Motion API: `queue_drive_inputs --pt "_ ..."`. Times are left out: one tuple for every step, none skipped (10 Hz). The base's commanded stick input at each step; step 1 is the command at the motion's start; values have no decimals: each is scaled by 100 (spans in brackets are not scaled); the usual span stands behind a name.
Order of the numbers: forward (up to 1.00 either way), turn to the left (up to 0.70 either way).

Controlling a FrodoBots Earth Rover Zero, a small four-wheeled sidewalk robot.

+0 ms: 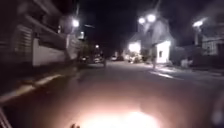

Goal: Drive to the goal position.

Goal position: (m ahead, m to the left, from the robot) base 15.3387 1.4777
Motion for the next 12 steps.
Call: queue_drive_inputs --pt "100 0" --pt "100 0" --pt "100 0" --pt "100 0" --pt "100 0" --pt "100 0" --pt "100 0" --pt "100 0" --pt "100 0" --pt "100 0" --pt "100 0" --pt "100 0"
